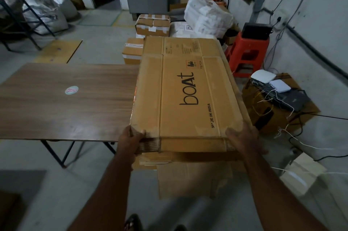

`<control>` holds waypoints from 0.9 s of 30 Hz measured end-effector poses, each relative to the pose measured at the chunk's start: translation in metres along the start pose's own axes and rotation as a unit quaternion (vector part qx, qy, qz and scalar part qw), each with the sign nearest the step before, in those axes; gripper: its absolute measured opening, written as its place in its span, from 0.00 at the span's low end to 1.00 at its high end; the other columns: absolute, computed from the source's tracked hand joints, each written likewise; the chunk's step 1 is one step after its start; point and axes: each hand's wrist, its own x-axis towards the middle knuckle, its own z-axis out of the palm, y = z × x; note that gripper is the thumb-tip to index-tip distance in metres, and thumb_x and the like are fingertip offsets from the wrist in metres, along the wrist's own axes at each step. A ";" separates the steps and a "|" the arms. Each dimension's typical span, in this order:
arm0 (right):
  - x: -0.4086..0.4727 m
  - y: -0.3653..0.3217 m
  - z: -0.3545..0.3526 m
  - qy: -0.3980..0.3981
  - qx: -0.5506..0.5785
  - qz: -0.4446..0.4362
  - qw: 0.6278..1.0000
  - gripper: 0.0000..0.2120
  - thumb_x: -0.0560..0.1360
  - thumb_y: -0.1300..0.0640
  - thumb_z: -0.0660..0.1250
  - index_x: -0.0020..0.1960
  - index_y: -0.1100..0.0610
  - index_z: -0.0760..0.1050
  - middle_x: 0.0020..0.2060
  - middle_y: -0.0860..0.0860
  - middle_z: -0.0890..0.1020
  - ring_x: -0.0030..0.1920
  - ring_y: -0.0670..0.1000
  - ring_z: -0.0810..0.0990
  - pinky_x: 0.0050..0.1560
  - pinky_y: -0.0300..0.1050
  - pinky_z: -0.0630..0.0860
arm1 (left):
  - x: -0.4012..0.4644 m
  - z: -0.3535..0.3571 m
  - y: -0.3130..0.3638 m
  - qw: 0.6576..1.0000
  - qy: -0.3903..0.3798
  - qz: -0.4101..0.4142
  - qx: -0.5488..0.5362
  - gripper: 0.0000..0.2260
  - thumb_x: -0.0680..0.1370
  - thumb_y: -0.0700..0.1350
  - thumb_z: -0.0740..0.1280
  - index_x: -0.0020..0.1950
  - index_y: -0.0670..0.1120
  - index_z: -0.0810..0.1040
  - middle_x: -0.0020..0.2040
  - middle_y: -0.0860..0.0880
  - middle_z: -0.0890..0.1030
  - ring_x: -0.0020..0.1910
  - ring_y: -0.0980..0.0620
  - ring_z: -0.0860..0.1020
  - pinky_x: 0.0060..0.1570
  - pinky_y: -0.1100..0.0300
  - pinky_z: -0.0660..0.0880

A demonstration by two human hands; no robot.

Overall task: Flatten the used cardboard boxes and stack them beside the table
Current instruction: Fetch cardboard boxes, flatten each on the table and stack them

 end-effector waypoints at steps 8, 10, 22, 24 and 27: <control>0.000 0.010 0.007 -0.015 -0.009 -0.010 1.000 0.39 0.78 0.35 0.64 0.82 0.46 0.51 0.80 0.54 0.54 0.76 0.64 0.59 0.70 0.70 0.62 | 0.010 -0.002 0.004 0.998 -0.024 0.011 0.063 0.14 0.79 0.45 0.72 0.63 0.52 0.76 0.58 0.45 0.81 0.55 0.41 0.81 0.47 0.41 0.83; 0.005 0.013 0.007 -0.023 -0.008 -0.020 1.000 0.40 0.78 0.35 0.64 0.82 0.46 0.50 0.80 0.54 0.53 0.76 0.63 0.58 0.70 0.69 0.63 | 0.010 0.002 0.004 0.997 -0.015 0.026 0.076 0.14 0.79 0.47 0.72 0.63 0.53 0.76 0.57 0.46 0.81 0.53 0.43 0.81 0.41 0.47 0.82; -0.015 -0.002 0.017 0.041 -0.102 -0.081 0.991 0.31 0.82 0.39 0.55 0.79 0.52 0.54 0.80 0.59 0.56 0.80 0.62 0.54 0.76 0.69 0.54 | -0.001 -0.016 0.006 0.972 -0.021 0.054 0.229 0.21 0.81 0.46 0.70 0.73 0.47 0.71 0.58 0.45 0.75 0.55 0.45 0.75 0.50 0.48 0.74; -0.019 -0.009 0.021 0.051 -0.117 -0.096 0.987 0.30 0.82 0.40 0.56 0.78 0.54 0.56 0.79 0.59 0.58 0.79 0.62 0.55 0.76 0.69 0.54 | -0.004 -0.023 0.008 0.964 -0.032 0.068 0.255 0.20 0.81 0.45 0.70 0.72 0.46 0.73 0.58 0.44 0.78 0.54 0.45 0.76 0.50 0.49 0.75; -0.031 -0.030 0.030 0.055 -0.124 -0.170 0.976 0.27 0.81 0.39 0.58 0.74 0.53 0.62 0.74 0.56 0.65 0.76 0.59 0.61 0.74 0.67 0.59 | -0.010 -0.033 0.010 0.939 0.000 0.114 0.325 0.17 0.81 0.47 0.70 0.68 0.44 0.77 0.59 0.42 0.81 0.54 0.45 0.78 0.54 0.51 0.75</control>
